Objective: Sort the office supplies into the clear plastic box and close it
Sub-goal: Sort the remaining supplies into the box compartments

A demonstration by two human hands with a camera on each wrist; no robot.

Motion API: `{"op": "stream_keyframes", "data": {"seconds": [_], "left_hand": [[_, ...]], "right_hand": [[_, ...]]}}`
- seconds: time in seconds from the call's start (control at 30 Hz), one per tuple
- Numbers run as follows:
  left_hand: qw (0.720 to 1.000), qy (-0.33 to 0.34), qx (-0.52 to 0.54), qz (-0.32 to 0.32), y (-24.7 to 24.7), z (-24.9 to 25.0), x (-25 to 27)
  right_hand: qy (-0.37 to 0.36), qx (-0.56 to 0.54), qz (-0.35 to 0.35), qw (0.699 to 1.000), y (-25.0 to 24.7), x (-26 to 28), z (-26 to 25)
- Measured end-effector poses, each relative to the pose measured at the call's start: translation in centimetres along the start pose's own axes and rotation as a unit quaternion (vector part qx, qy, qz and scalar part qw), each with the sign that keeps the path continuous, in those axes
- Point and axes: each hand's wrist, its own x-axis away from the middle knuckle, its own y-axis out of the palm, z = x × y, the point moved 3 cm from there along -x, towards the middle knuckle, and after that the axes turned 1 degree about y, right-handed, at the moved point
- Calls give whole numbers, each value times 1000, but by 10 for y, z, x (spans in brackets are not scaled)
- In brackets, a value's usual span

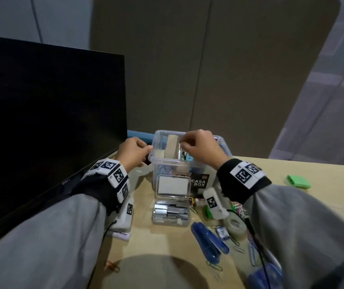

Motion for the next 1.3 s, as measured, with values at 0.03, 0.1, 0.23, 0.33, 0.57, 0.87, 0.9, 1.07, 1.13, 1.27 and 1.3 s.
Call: {"op": "stream_keyframes", "data": {"seconds": [0.03, 0.1, 0.23, 0.33, 0.57, 0.87, 0.9, 1.07, 1.13, 1.27, 1.3], "left_hand": [[999, 17, -30, 14, 0, 3, 0], [993, 53, -95, 38, 2, 10, 0], [982, 96, -162, 19, 22, 26, -1], [983, 76, -169, -1, 42, 35, 1], [979, 39, -198, 24, 56, 42, 3], [970, 41, -240, 12, 57, 41, 3], [969, 41, -242, 11, 57, 41, 3], [969, 44, -243, 8, 56, 40, 3], [969, 45, -243, 6, 56, 41, 3], [971, 39, -235, 6, 56, 40, 4], [972, 38, -234, 6, 56, 40, 4]], "right_hand": [[-12, 28, 20, 999, -8, 5, 10], [-24, 65, 68, 995, -27, 17, 35], [56, 77, 156, 983, -64, 44, 101], [175, 120, 64, 975, -76, 63, 143], [211, 233, -262, 912, -41, 92, 166], [112, 257, -293, 914, 3, 86, 137], [107, 251, -286, 919, 5, 86, 137], [130, 201, -296, 925, 2, 87, 142], [158, 145, -301, 929, -2, 88, 148], [199, 49, -282, 937, -13, 92, 160], [202, 38, -272, 940, -17, 93, 162]]}}
